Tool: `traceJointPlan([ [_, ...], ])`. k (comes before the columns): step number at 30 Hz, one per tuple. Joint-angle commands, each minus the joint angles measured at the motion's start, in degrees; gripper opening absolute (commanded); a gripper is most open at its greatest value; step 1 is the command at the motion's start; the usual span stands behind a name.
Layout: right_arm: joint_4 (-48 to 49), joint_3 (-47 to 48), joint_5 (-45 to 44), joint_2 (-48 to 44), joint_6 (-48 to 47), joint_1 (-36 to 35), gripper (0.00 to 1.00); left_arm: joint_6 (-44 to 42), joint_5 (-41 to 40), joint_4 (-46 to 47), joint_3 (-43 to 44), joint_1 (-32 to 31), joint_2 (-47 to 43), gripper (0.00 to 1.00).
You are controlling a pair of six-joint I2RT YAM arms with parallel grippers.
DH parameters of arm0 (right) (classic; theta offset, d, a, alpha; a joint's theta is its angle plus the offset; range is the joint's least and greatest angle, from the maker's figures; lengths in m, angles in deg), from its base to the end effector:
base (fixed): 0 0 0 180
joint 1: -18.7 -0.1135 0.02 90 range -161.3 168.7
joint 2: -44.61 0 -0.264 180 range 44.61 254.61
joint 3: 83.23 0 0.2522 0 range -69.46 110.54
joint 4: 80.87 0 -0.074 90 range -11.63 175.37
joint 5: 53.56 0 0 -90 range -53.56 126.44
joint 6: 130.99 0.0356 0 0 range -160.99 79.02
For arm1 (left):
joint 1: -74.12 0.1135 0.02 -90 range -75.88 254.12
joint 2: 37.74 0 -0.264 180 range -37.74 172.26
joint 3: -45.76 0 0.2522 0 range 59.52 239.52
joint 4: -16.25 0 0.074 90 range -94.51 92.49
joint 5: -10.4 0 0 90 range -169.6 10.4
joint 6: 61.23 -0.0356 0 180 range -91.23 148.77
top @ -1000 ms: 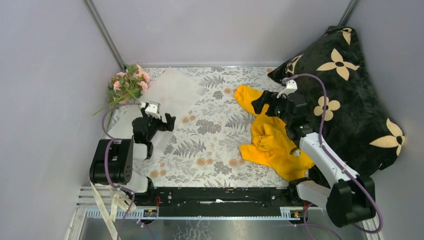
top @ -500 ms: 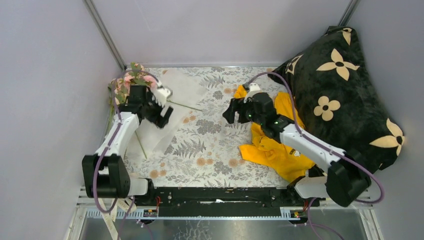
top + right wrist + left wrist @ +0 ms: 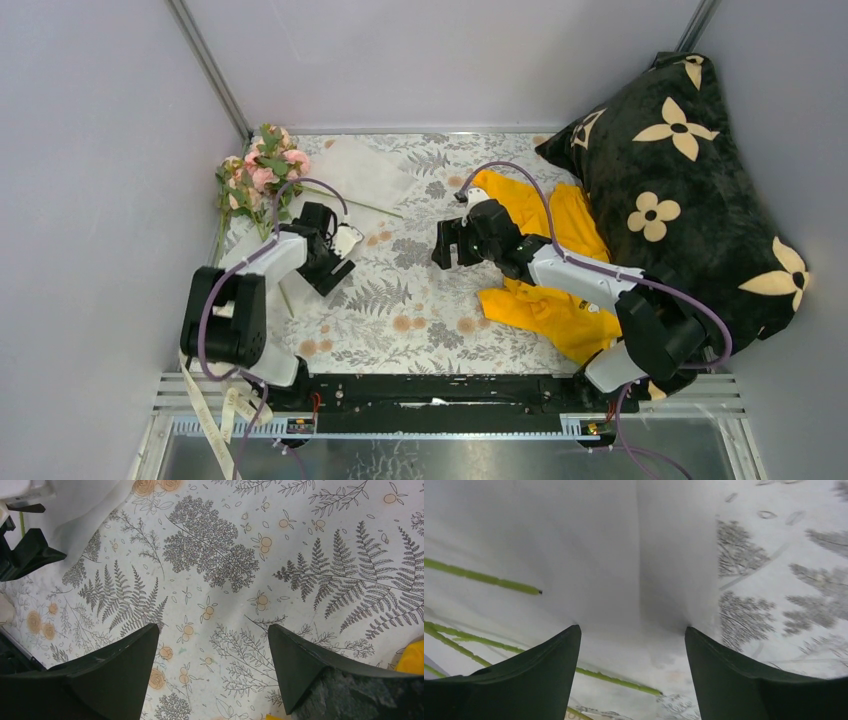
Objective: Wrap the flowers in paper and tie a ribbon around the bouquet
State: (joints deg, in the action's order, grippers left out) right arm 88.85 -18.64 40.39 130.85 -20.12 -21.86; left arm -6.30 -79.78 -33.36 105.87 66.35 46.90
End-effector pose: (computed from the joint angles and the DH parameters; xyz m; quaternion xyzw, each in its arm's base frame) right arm 0.2491 0.2165 0.2260 -0.1659 0.8581 0.2737 0.4016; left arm 0.2524 -0.0343 0.1662 0.3615 0.9221 0.0341 0.1337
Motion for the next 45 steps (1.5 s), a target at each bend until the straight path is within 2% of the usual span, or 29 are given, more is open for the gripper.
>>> traceJointPlan([
  [1,2.32,0.18,-0.96,1.04,0.03,-0.64,0.89,0.78,-6.95,7.69,0.82,0.06,4.99,0.80],
  [4,2.40,0.68,-0.88,1.70,-0.02,-0.69,0.89,1.20,-8.25,10.42,1.58,0.00,6.80,0.71],
  [8,2.27,1.26,-1.16,2.50,-0.24,-1.00,0.88,1.93,-8.70,11.92,2.47,0.13,7.38,0.51],
  [10,2.18,1.65,-1.14,3.06,-0.09,-1.07,0.88,1.84,-9.37,13.11,2.50,0.13,7.07,0.36],
  [11,2.08,1.91,-1.06,3.51,0.14,-1.13,0.88,1.91,-9.69,13.57,2.62,0.25,7.03,0.25],
  [12,2.13,2.17,-0.93,4.14,0.47,-1.23,0.88,1.93,-9.78,13.80,3.00,0.22,7.05,0.09],
  [13,2.37,2.50,-0.61,4.66,1.12,-1.33,0.88,2.23,-9.85,13.95,3.55,0.29,7.03,0.00],
  [16,5.78,2.87,1.10,7.03,6.09,-1.87,0.85,3.92,-9.03,13.50,5.86,0.40,6.71,0.00],
  [18,11.65,2.98,4.40,10.03,11.94,-2.30,0.84,5.85,-6.92,12.54,7.72,0.39,5.93,0.00],
  [21,21.19,5.95,9.32,17.73,21.54,-3.44,0.77,9.09,-1.82,10.77,9.73,0.47,3.84,0.00],
  [23,23.41,10.95,10.24,23.75,24.93,-4.48,0.76,10.61,1.93,9.64,10.69,0.41,2.84,0.00],
  [28,23.62,21.41,8.00,36.12,32.07,-4.96,0.76,12.26,4.52,8.44,11.61,0.49,1.97,0.00],
  [35,18.47,35.26,4.04,48.77,34.30,-4.97,0.76,13.65,7.00,7.89,11.96,0.83,0.05,0.00],
  [40,15.55,41.50,-0.06,53.23,35.98,-4.89,0.77,14.63,7.93,6.92,13.17,1.39,-1.18,0.00],
  [45,11.28,45.34,-7.83,53.09,32.10,-4.11,0.76,14.85,7.91,7.03,14.41,1.68,-1.26,0.00],
])
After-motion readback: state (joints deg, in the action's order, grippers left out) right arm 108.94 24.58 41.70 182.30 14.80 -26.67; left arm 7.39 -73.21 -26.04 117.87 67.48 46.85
